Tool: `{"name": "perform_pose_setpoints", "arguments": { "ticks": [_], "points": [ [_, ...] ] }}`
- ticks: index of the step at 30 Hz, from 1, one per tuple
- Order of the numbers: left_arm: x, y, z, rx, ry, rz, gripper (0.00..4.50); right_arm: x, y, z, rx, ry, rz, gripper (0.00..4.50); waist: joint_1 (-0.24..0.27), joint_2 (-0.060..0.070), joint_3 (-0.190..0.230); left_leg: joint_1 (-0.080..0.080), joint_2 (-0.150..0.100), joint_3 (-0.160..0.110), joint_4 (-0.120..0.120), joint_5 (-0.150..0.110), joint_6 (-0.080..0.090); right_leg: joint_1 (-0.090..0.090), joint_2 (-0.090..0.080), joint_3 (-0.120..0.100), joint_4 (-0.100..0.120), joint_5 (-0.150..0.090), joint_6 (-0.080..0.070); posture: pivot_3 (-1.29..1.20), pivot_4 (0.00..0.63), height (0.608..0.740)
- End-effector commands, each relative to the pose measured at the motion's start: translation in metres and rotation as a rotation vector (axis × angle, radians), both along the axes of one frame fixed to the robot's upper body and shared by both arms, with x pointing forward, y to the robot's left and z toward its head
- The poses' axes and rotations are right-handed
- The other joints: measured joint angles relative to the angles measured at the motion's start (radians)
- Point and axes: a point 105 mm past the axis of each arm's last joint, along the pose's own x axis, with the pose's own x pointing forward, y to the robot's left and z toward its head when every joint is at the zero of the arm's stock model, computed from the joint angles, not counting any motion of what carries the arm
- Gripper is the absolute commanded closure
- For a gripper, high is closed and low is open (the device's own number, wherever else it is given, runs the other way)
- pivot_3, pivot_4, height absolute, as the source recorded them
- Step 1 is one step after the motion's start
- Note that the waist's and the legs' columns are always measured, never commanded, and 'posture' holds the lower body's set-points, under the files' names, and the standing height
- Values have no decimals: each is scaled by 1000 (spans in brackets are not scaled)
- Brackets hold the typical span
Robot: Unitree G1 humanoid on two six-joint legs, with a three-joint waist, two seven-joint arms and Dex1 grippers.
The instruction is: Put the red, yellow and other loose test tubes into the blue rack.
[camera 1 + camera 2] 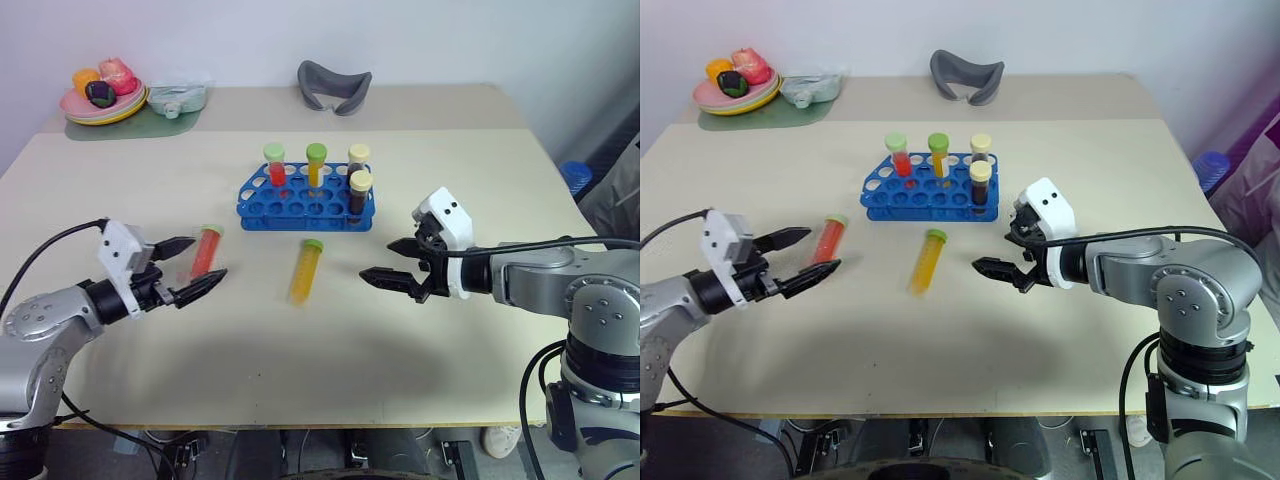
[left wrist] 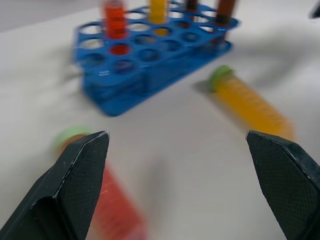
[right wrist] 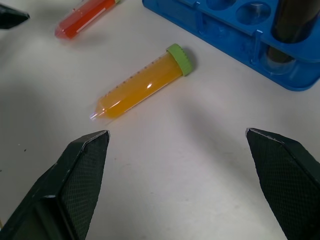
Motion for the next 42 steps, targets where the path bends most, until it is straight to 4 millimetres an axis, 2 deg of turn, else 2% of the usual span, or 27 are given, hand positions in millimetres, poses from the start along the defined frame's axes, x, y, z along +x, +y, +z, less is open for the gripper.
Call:
{"name": "perform_pose_setpoints", "arguments": {
  "ticks": [1,8,14,21,26,30,35,38,42],
  "points": [
    [-3,-20,14,-10,-34,-20,0,-1,-2,10,-6,-62,12,49,-1,0,0,0,0,0,0,0,0,0,0,1,0,0,0,0,150,707],
    [-4,-35,3,30,49,21,0,1,-7,7,-20,-63,2,49,-3,0,0,1,0,1,-1,0,0,0,1,2,-1,1,1,0,150,707],
    [-4,-45,-2,26,90,40,0,1,-3,4,-27,-65,27,49,0,0,0,0,0,2,-1,0,0,0,1,3,-3,2,2,0,150,707],
    [-1,-55,-1,33,71,41,0,0,-4,1,-36,-69,31,49,0,-1,0,0,0,3,-1,0,0,0,1,3,-4,3,3,0,150,707],
    [-1,-47,-6,36,65,44,0,0,6,6,-3,-44,44,49,-4,-1,0,0,0,3,-1,1,-1,0,1,4,-5,3,3,0,150,707],
    [2,-41,-18,70,159,90,0,-6,18,5,-18,-53,76,49,0,-1,0,0,0,3,-1,0,0,0,1,4,-5,4,3,0,150,707],
    [8,-77,13,-104,145,54,0,-6,11,2,-25,-48,51,49,7,-2,1,-1,-2,3,0,1,1,1,0,4,-7,6,7,0,150,707],
    [9,-92,22,-63,142,49,0,-6,2,6,-30,-66,44,49,2,-2,1,-1,-2,4,0,2,1,2,-1,5,-11,8,9,0,150,707],
    [12,-104,16,50,224,91,0,-6,-15,19,-39,-101,44,49,2,-3,2,-1,-8,2,-1,4,-2,2,-1,7,-11,9,9,0,150,707]
  ]
}}
